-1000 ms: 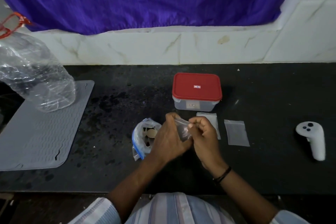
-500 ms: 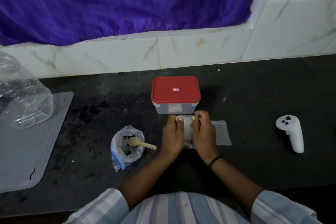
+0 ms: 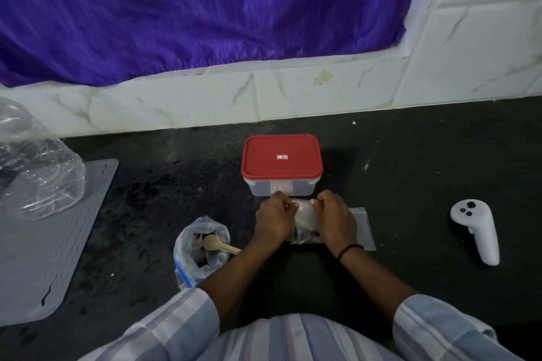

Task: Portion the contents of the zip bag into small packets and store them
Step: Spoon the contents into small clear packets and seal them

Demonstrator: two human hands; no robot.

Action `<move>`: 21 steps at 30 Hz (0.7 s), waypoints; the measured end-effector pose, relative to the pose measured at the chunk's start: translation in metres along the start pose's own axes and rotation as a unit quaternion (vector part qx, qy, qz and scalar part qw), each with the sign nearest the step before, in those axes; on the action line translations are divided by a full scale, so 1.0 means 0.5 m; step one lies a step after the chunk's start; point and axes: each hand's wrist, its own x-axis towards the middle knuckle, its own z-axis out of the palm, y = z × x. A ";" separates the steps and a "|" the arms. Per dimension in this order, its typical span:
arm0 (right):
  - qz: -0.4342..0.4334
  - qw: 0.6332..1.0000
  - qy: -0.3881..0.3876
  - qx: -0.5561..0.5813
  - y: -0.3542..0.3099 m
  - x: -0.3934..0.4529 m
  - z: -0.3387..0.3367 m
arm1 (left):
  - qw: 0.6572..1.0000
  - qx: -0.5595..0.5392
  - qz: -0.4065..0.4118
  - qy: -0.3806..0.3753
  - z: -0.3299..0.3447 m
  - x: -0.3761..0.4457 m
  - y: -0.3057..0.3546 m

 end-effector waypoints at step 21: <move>0.097 0.988 -0.006 -0.120 0.108 -0.028 -0.124 | 0.960 0.010 0.267 -0.080 0.042 -0.025 0.094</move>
